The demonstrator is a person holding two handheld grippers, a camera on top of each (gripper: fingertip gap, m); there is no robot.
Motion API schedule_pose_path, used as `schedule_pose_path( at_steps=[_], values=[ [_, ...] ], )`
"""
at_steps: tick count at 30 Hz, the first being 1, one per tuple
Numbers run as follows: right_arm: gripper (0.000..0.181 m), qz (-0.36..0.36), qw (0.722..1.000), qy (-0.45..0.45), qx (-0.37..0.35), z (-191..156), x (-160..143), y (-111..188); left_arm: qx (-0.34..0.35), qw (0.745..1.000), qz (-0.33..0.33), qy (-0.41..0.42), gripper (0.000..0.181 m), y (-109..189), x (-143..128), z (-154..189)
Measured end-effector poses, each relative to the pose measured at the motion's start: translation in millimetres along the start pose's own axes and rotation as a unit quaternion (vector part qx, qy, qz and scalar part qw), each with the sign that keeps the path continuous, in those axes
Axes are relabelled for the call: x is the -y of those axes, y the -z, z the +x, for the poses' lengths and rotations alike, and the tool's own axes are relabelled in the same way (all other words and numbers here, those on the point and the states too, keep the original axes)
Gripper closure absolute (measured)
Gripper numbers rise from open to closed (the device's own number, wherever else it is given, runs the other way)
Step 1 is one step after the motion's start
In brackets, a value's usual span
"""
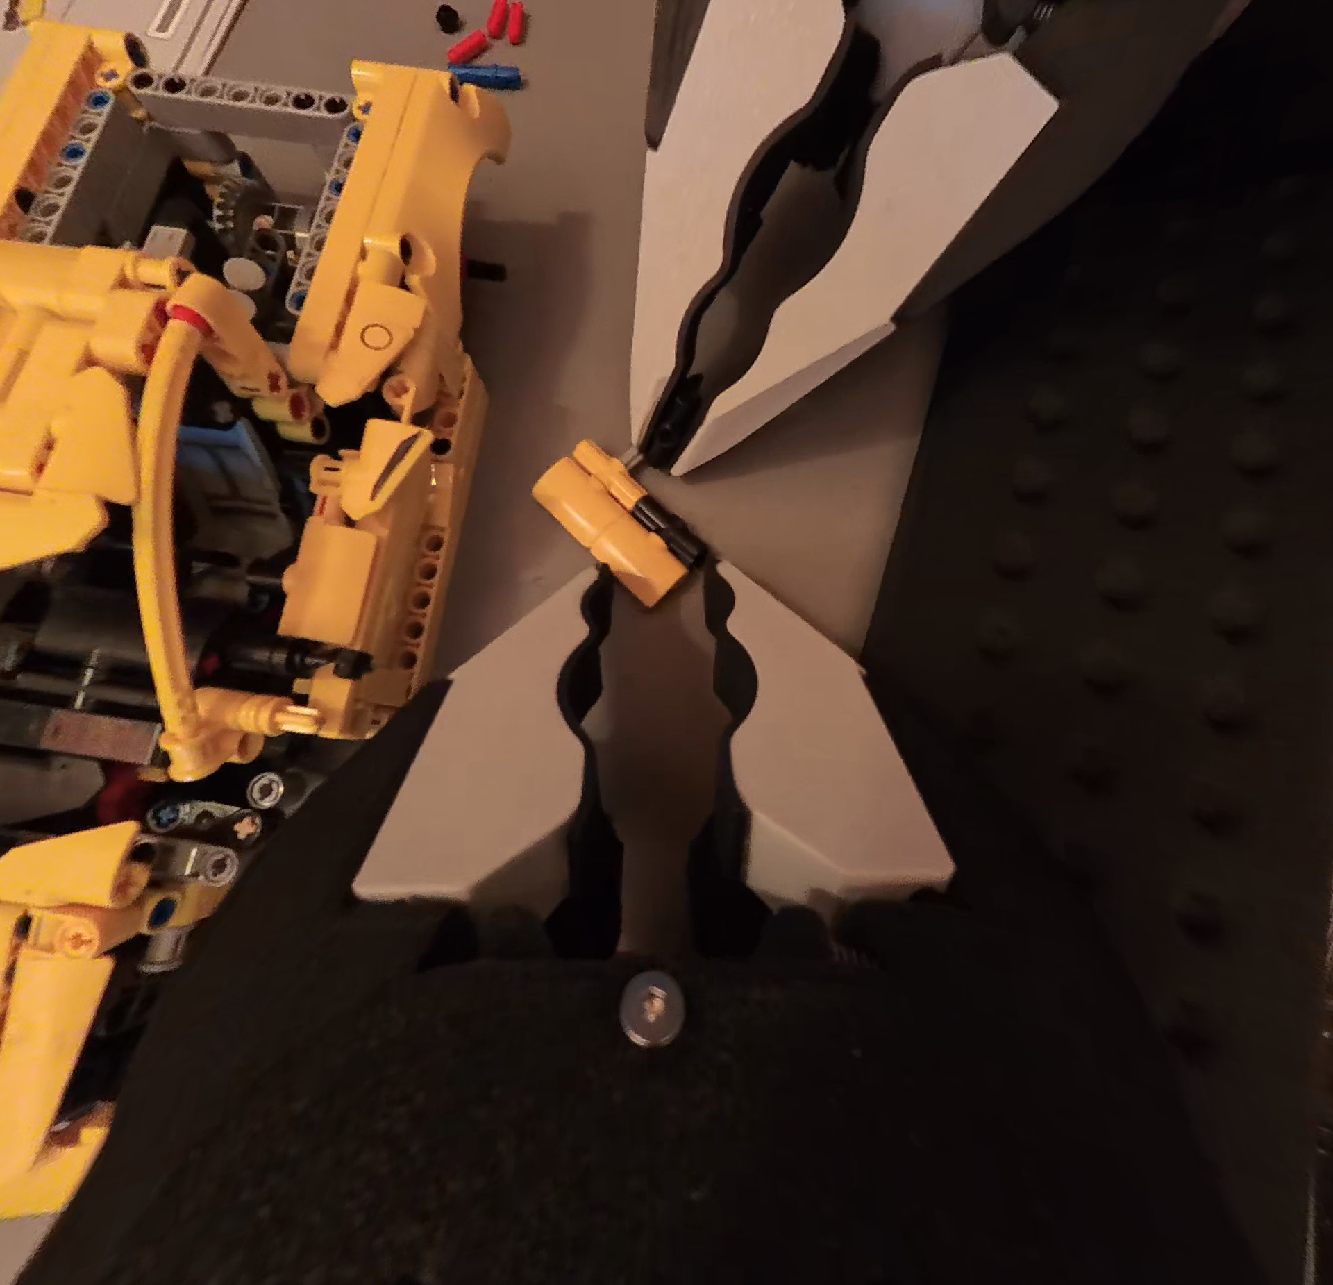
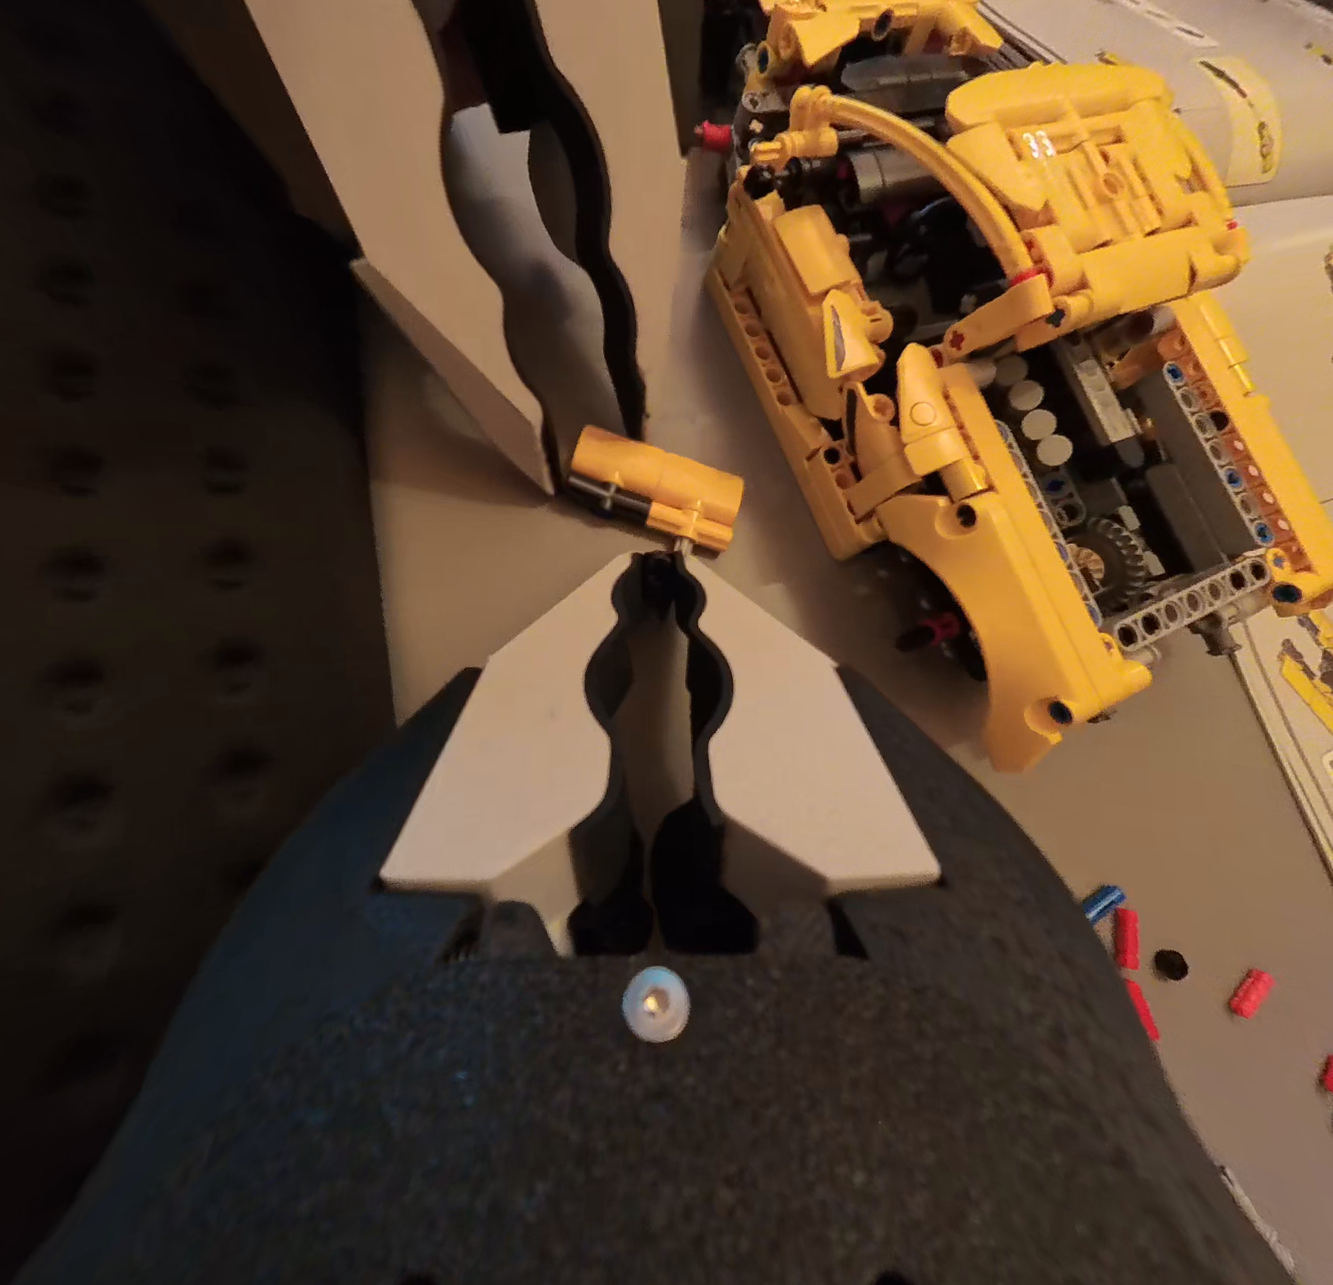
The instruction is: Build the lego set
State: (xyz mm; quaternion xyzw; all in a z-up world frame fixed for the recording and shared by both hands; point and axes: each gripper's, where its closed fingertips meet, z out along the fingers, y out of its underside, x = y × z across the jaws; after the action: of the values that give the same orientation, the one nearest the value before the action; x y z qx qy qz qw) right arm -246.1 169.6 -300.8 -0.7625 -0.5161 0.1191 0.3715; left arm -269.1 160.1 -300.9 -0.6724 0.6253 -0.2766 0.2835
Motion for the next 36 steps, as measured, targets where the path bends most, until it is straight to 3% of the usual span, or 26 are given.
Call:
schedule_pose_path(
  at_steps=[5, 7, 10, 15, 21, 24, 36],
  values=[
    [0.174, 0.008, 1.000, -0.006, 0.004, 0.1, 1.0, -0.5, 0.006, 1.000, -0.011, 0.002, 0.165, -0.1, 0.0, -0.7],
    [0.174, 0.008, 1.000, -0.007, -0.012, 6.3, -0.9, 1.9, 0.004, 1.000, -0.009, -0.005, 0.181, 0.9, 0.3, 1.2],
    [0.174, 0.017, 0.999, -0.039, -0.021, 15.2, -4.4, 9.2, -0.011, 1.000, 0.012, -0.010, 0.181, 5.7, 5.5, 6.5],
    [0.174, -0.050, 0.992, -0.113, -0.030, 25.8, -24.9, 27.1, 0.002, 1.000, 0.026, -0.001, 0.181, 12.0, 4.9, -2.6],
    [0.174, -0.207, 0.974, -0.093, -0.015, 6.5, -38.3, 56.5, -0.007, 0.997, 0.068, 0.031, 0.181, 21.1, 15.9, -6.4],
    [0.174, -0.249, 0.963, -0.100, -0.004, -1.1, -49.6, 62.5, 0.000, 0.998, 0.062, 0.027, 0.181, 19.7, 13.2, -7.1],
    [0.169, -0.267, 0.955, -0.125, 0.016, -4.5, -64.6, 58.9, 0.009, 0.998, 0.057, 0.017, 0.180, 20.7, 9.2, -7.7]
  ],
)
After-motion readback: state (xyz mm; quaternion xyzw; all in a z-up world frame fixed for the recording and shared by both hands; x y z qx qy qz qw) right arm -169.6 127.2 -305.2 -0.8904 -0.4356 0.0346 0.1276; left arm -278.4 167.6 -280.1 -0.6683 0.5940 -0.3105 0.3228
